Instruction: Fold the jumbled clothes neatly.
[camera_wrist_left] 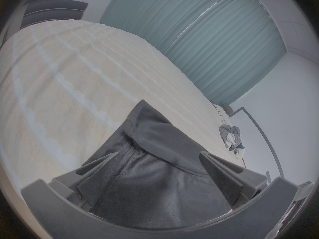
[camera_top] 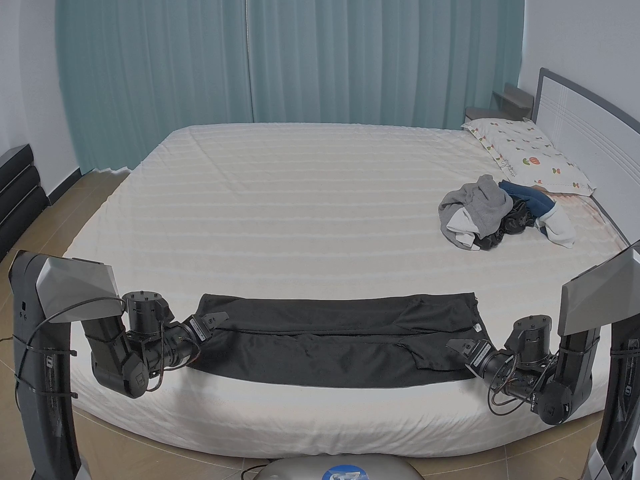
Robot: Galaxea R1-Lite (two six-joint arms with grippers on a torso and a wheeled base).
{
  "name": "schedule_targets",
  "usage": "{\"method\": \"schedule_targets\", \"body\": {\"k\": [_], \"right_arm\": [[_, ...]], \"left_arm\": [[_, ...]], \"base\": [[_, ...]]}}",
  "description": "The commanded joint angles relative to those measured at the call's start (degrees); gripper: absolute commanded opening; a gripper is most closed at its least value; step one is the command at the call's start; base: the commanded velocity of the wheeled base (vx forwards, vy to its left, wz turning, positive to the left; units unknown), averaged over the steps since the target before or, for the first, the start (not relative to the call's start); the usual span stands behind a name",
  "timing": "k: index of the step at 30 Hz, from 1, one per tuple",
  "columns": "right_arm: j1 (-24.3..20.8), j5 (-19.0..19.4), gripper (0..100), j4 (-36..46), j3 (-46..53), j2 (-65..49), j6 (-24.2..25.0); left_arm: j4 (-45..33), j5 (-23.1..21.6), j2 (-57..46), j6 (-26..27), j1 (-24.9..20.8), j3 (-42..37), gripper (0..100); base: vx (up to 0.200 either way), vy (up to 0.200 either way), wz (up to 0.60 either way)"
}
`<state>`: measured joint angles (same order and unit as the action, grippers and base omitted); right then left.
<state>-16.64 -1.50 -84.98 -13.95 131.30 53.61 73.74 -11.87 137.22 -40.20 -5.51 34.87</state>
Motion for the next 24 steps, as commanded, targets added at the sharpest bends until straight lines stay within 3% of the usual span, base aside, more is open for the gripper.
{"method": "schedule_targets", "body": {"k": [1,9,10,13,24], "right_arm": [[-0.1,0.0,100,0.0,0.1,0.3,0.0],[-0.2,0.1,100,0.0,0.1,0.4,0.0],[-0.2,0.1,100,0.0,0.1,0.4,0.0],[0.0,0.1,100,0.0,0.1,0.3,0.0],[0.0,0.0,100,-0.1,0.1,0.2,0.0]], "left_arm": [[0.2,-0.2,2.0,0.4,-0.5,0.2,100],[0.0,1.9,3.7,5.3,-1.0,0.4,100],[0.0,2.3,3.8,5.3,-1.0,0.4,0],[0.4,6.3,4.1,5.4,-1.0,0.8,0],[0.5,12.3,3.8,4.9,-0.5,-0.1,0]], "base": [[0.000,0.000,0.00],[0.000,0.000,0.00],[0.000,0.000,0.00],[0.000,0.000,0.00],[0.000,0.000,0.00]]}}
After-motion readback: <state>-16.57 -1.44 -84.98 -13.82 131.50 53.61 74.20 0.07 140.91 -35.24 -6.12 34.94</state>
